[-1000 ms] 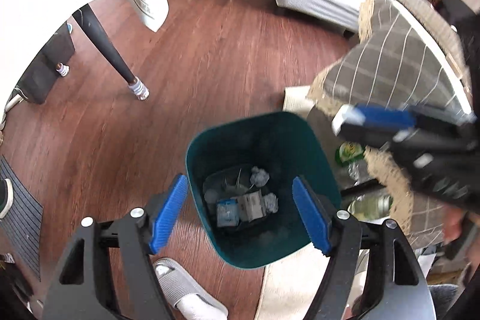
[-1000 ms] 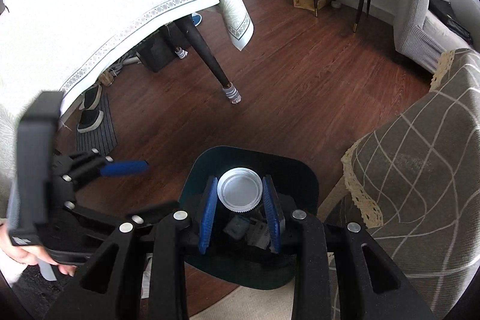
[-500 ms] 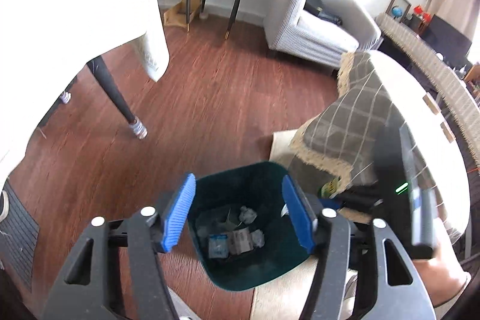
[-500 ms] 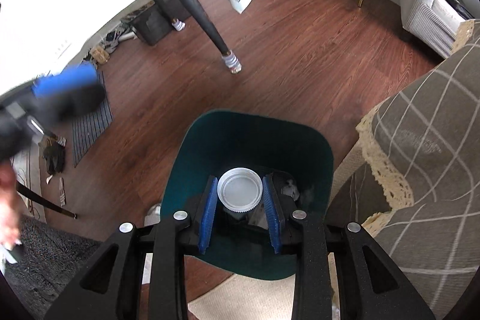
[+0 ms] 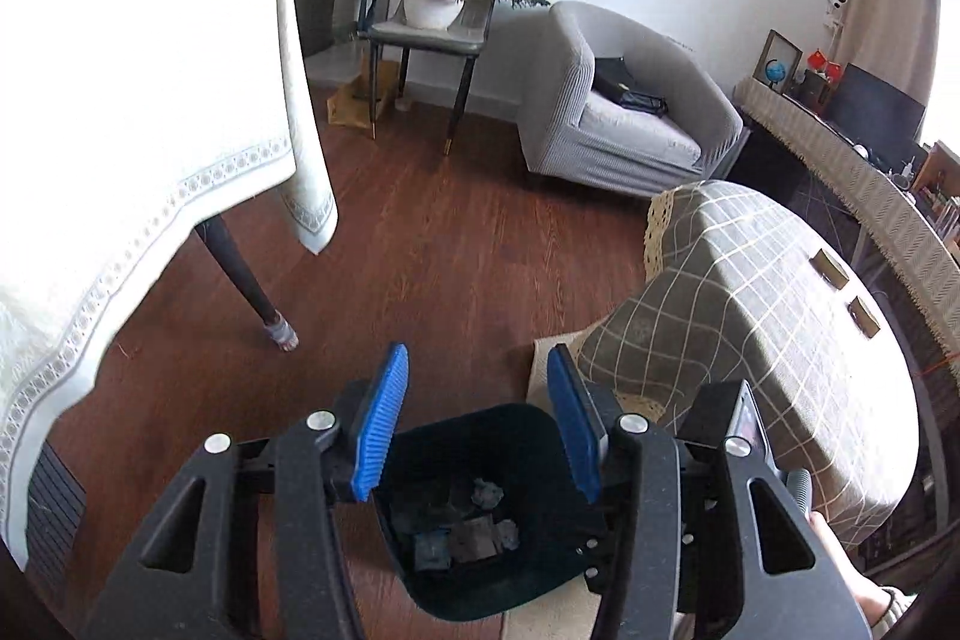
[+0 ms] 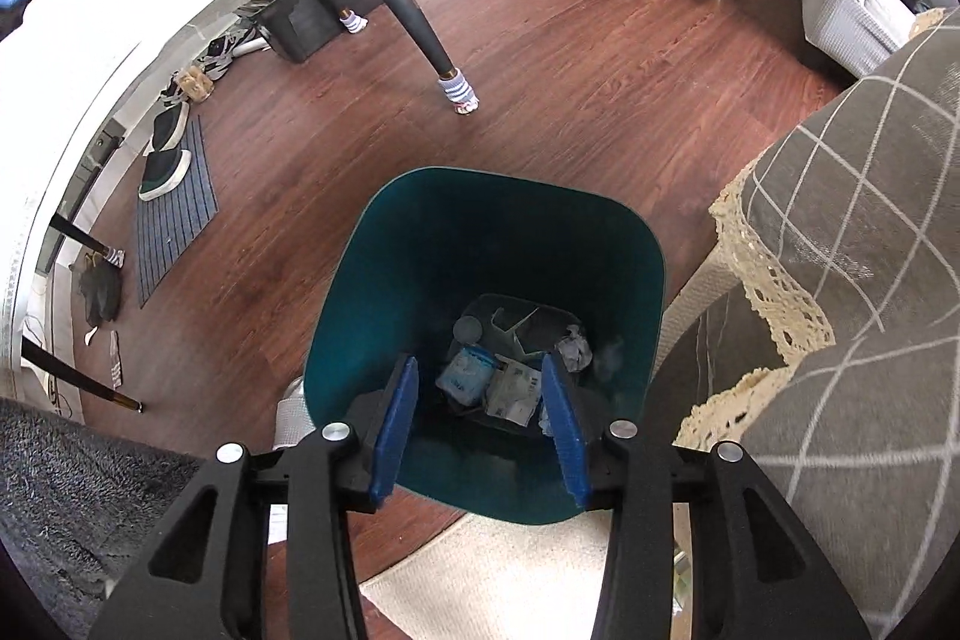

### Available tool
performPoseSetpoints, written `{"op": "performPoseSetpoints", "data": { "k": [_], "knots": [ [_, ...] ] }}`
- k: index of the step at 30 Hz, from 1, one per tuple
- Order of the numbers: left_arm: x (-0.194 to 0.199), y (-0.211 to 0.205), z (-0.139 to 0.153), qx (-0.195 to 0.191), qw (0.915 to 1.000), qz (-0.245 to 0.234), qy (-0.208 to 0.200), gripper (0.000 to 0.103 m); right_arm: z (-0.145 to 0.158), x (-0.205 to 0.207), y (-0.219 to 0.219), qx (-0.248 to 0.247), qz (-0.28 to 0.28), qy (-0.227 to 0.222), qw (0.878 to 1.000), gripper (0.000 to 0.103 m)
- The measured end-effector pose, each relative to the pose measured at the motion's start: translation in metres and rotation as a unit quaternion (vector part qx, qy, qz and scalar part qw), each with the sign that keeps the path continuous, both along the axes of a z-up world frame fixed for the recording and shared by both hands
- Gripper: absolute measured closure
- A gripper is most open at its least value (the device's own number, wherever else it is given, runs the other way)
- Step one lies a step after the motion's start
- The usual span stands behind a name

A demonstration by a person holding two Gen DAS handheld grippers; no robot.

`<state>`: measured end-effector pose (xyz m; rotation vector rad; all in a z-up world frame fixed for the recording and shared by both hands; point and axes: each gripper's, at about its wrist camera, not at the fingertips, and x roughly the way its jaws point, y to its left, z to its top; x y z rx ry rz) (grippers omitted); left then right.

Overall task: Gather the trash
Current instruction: 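Open the right gripper to drop the white lid into the bin, then move both grippers back over the table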

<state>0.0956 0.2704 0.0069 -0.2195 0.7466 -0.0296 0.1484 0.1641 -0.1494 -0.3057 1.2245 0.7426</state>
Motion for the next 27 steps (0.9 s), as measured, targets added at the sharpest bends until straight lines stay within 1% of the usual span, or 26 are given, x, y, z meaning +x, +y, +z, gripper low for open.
{"op": "performPoseSetpoints", "data": {
  "k": [5, 12, 16, 20, 22, 27],
  "knots": [
    [-0.001, -0.013, 0.014, 0.008, 0.9997, -0.008, -0.021, 0.052, 0.016, -0.007, -0.005, 0.018, 0.006, -0.012, 1.000, 0.060],
    [0.003, -0.033, 0.022, 0.004, 0.9993, -0.020, -0.031, 0.052, 0.049, -0.017, -0.018, 0.046, 0.014, -0.041, 0.998, 0.060],
    [0.004, -0.044, 0.027, 0.006, 0.9990, -0.024, -0.038, 0.052, 0.073, -0.024, -0.035, 0.078, 0.019, -0.048, 0.996, 0.060],
    [0.007, -0.056, 0.031, 0.001, 0.9987, -0.028, -0.042, 0.052, 0.100, -0.030, -0.056, 0.098, 0.007, -0.081, 0.992, 0.060],
    [0.009, -0.064, 0.033, 0.001, 0.9985, -0.031, -0.045, 0.051, 0.112, -0.032, -0.068, 0.106, -0.001, -0.095, 0.990, 0.062],
    [0.012, -0.093, 0.037, 0.001, 0.9974, -0.050, -0.052, 0.050, 0.137, -0.033, -0.099, 0.125, -0.028, -0.128, 0.983, 0.062]
  ]
}}
